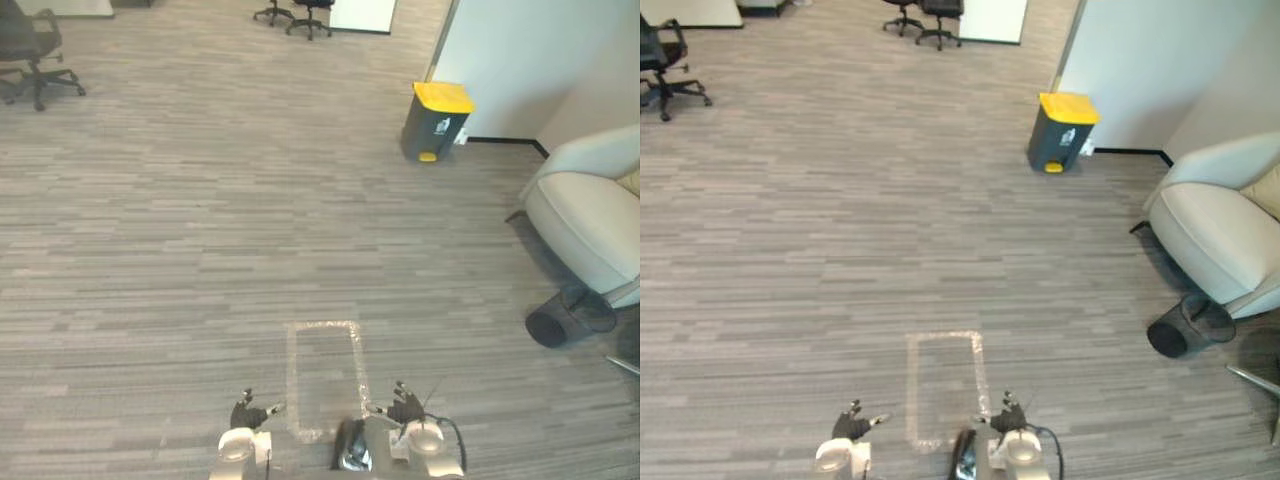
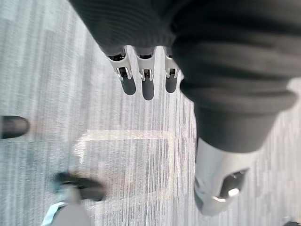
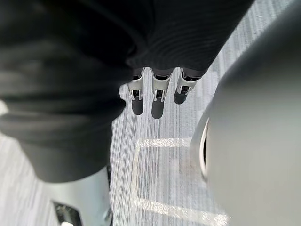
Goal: Organize the slippers on the shoe rack
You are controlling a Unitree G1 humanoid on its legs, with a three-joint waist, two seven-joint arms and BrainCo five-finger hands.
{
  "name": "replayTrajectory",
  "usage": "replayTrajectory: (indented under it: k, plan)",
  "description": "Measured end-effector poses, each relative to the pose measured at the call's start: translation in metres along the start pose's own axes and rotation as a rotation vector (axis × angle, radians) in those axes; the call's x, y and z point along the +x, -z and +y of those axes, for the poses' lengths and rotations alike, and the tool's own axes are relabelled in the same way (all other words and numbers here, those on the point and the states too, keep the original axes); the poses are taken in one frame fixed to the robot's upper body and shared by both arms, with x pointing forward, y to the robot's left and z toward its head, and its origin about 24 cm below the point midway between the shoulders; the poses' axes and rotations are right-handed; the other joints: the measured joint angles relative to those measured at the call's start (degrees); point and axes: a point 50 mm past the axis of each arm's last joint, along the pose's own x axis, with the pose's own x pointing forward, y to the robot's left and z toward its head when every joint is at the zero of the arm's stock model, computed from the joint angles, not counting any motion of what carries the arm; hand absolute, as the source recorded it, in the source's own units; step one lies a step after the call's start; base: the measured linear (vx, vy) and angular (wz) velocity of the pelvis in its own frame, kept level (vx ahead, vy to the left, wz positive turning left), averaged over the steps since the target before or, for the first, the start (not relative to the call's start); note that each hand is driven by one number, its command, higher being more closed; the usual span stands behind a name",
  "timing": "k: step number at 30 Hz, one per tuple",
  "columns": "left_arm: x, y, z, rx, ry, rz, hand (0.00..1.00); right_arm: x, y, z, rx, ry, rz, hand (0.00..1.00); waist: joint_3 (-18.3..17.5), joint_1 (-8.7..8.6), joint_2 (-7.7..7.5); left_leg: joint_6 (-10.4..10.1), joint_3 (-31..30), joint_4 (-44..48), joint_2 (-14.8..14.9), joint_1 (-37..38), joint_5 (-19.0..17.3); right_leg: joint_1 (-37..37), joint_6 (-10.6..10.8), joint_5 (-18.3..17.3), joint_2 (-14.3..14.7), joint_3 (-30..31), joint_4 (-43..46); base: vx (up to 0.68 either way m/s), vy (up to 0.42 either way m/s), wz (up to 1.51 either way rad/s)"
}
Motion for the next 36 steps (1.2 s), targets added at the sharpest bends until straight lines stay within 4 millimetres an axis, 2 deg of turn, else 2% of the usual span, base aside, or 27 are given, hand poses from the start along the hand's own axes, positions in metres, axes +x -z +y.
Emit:
replayTrajectory:
  k: [2,4,5,6,8,10,12,14,15,16,17,18,19,21,22,23,24,25,26,27,29,31,33,36]
  plan:
    - [0.0,0.0,-0.004,-0.001,0.014,0.001,0.0,0.001,0.0,-0.005,-0.002,0.011,0.002,0.0,-0.1,-0.2,1.96,-0.9,-0.3,4.4,1.6,-1.3,0.6,1.3,-0.3,-2.4,1.5,-0.8,0.0,0.58,-0.122,0.0]
    - [0.001,-0.003,-0.002,-0.002,0.007,-0.001,0.0,0.0,0.0,-0.004,-0.013,0.006,0.002,0.0,0.3,-0.7,2.5,-1.7,-1.2,20.2,3.8,-5.7,3.3,6.1,-0.2,-4.9,3.1,-0.8,-1.5,0.53,-0.118,-0.09]
    - [0.001,-0.001,-0.001,-0.005,0.004,0.003,0.0,-0.001,0.004,-0.003,-0.02,0.002,0.014,0.0,0.3,-0.58,2.47,-1.8,-1.7,32.1,4.9,-9.8,9.5,9.9,-0.2,-6.0,3.9,0.2,-3.3,0.48,-0.037,-0.38]
    - [0.0,0.002,0.003,-0.015,-0.009,0.01,0.0,-0.002,0.007,0.0,-0.036,-0.011,0.02,0.0,0.7,-0.17,2.04,-0.8,-1.7,45.5,6.9,-16.0,7.8,14.0,-0.6,-7.7,4.6,2.2,-4.9,0.45,-0.018,-0.47]
    - [0.0,-0.004,0.006,-0.028,-0.022,-0.017,0.0,-0.003,0.009,0.005,-0.045,-0.028,0.03,0.0,0.8,0.15,1.55,0.3,-1.4,50.3,7.8,-21.7,4.7,17.2,-0.7,-9.5,4.7,4.6,-5.3,0.42,0.004,-0.62]
    - [0.0,-0.009,0.008,-0.039,-0.031,-0.045,0.0,-0.004,0.01,0.009,-0.03,-0.034,0.037,0.0,1.1,1.23,0.93,1.1,-0.9,43.5,8.4,-26.6,0.7,20.8,0.1,-9.7,4.6,8.9,-6.6,0.46,0.051,-1.03]
    - [0.0,-0.014,0.007,-0.046,-0.03,-0.069,0.0,-0.004,0.01,0.011,-0.017,-0.037,0.04,0.0,1.3,2.44,0.69,1.0,-3.5,33.9,6.6,-29.4,-0.6,22.5,1.4,-10.4,3.6,13.8,-6.9,0.38,0.16,-1.31]
    - [0.0,-0.015,0.007,-0.05,-0.031,-0.079,0.0,-0.004,0.01,0.011,-0.015,-0.036,0.041,0.0,1.3,2.7,0.52,0.4,-13.0,23.6,2.7,-30.6,0.2,23.5,3.6,-12.1,2.1,18.3,-6.7,0.34,0.26,-1.24]
    - [0.0,-0.014,0.007,-0.05,-0.031,-0.076,0.0,-0.004,0.011,0.011,-0.016,-0.034,0.044,0.0,1.1,2.72,0.94,-0.3,-19.2,19.1,1.3,-30.6,1.5,23.5,4.7,-13.3,1.9,20.6,-5.9,0.3,0.319,-1.24]
    - [-0.001,-0.009,0.007,-0.054,-0.032,-0.06,0.0,-0.005,0.014,0.01,-0.018,-0.03,0.051,0.0,0.6,2.83,1.89,-1.0,-23.5,16.5,1.5,-30.1,4.1,23.1,6.3,-15.8,2.5,23.6,-3.8,0.32,0.373,-1.53]
    - [-0.001,-0.007,0.014,-0.069,-0.051,-0.051,0.0,-0.006,0.016,0.011,-0.02,-0.03,0.061,0.0,0.1,3.0,1.39,-2.5,-20.9,18.6,1.5,-28.9,6.6,23.1,7.8,-18.2,2.2,27.2,-0.9,0.33,0.398,-1.29]
    - [0.0,-0.007,0.018,-0.07,-0.062,-0.051,0.0,-0.006,0.019,0.012,-0.031,-0.038,0.069,0.0,-0.3,3.02,0.64,-2.0,-19.4,18.8,1.2,-28.6,6.1,22.9,8.1,-18.5,1.4,28.2,-0.6,0.39,0.468,-1.31]
    - [0.0,-0.003,0.025,-0.069,-0.083,-0.037,0.0,-0.009,0.025,0.015,-0.05,-0.056,0.09,0.0,-1.8,3.1,-1.42,-1.3,-15.6,18.7,0.8,-28.0,4.8,21.9,8.3,-18.5,-0.2,30.5,-0.1,0.3,0.366,-1.01]
    - [0.0,-0.001,0.03,-0.057,-0.092,-0.027,0.0,-0.009,0.025,0.018,-0.046,-0.064,0.091,0.0,-2.8,3.38,-2.74,-0.1,-11.4,18.5,1.0,-27.0,3.7,20.7,9.2,-17.5,-1.3,32.9,0.4,0.22,0.304,-1.16]
    - [0.0,-0.001,0.031,-0.054,-0.094,-0.029,0.0,-0.009,0.026,0.018,-0.045,-0.063,0.092,0.0,-3.0,3.3,-3.11,0.2,-8.9,17.7,1.4,-26.1,3.5,19.9,10.1,-16.6,-1.9,32.7,0.6,0.22,0.329,-1.76]
    - [0.0,-0.001,0.031,-0.055,-0.094,-0.024,0.0,-0.009,0.024,0.018,-0.054,-0.067,0.085,0.0,-2.9,3.49,-2.88,1.1,-2.9,14.0,2.7,-22.9,3.9,18.0,11.1,-14.4,-3.4,28.4,1.9,0.19,0.297,-1.53]
    - [0.0,0.0,0.031,-0.055,-0.094,-0.022,0.0,-0.009,0.024,0.018,-0.055,-0.067,0.085,0.0,-2.9,3.56,-2.77,1.3,-1.8,13.1,2.9,-22.2,4.0,17.5,11.2,-14.1,-3.8,26.6,2.1,0.15,0.24,-1.77]
    - [0.0,0.002,0.03,-0.055,-0.092,-0.015,0.0,-0.008,0.021,0.018,-0.061,-0.067,0.078,0.0,-2.8,3.96,-2.42,1.9,1.6,10.9,3.3,-20.0,4.4,16.4,11.6,-13.3,-5.3,20.2,2.3,0.09,0.149,-1.63]
    - [0.0,0.006,0.03,-0.054,-0.09,0.001,0.0,-0.008,0.025,0.015,-0.066,-0.061,0.09,0.0,-3.0,3.43,-1.92,2.0,6.2,8.2,3.5,-17.2,4.6,16.4,10.9,-12.5,-8.4,6.5,1.4,0.09,0.12,-1.57]
    - [0.0,0.007,0.03,-0.054,-0.089,0.005,0.0,-0.008,0.026,0.015,-0.066,-0.061,0.092,0.0,-3.1,3.25,-1.85,2.0,7.0,7.8,3.5,-16.9,4.6,16.6,10.5,-12.2,-8.8,4.3,1.0,0.08,0.062,-1.36]
    - [0.001,0.011,0.028,-0.049,-0.082,0.036,0.0,-0.007,0.028,0.013,-0.077,-0.06,0.106,0.0,-3.5,3.04,-1.21,1.8,10.4,5.7,3.6,-14.9,4.8,17.8,9.8,-10.0,-8.6,-4.6,-4.4,0.08,0.001,-1.22]
    - [0.0,0.016,0.024,-0.03,-0.063,0.058,0.0,-0.005,0.03,0.004,-0.09,-0.042,0.118,0.0,-3.8,2.64,0.82,1.8,10.5,4.3,4.3,-14.1,5.5,18.4,9.3,-7.0,-6.9,-5.3,-8.8,0.06,-0.057,-1.08]
    - [0.0,0.018,0.018,-0.006,-0.041,0.065,0.0,-0.003,0.032,-0.009,-0.096,-0.011,0.126,0.0,-4.0,2.27,2.26,0.8,11.3,2.3,4.4,-13.1,6.5,18.5,9.1,-4.9,-5.8,-3.4,-11.7,0.07,-0.058,-0.88]
    - [-0.001,0.021,0.016,0.014,-0.027,0.073,0.0,-0.002,0.035,-0.02,-0.095,0.015,0.135,0.0,-3.8,1.54,2.49,0.1,11.4,1.2,4.5,-10.4,7.0,21.6,9.5,-4.0,-4.9,-2.1,-15.5,0.05,-0.067,-0.33]
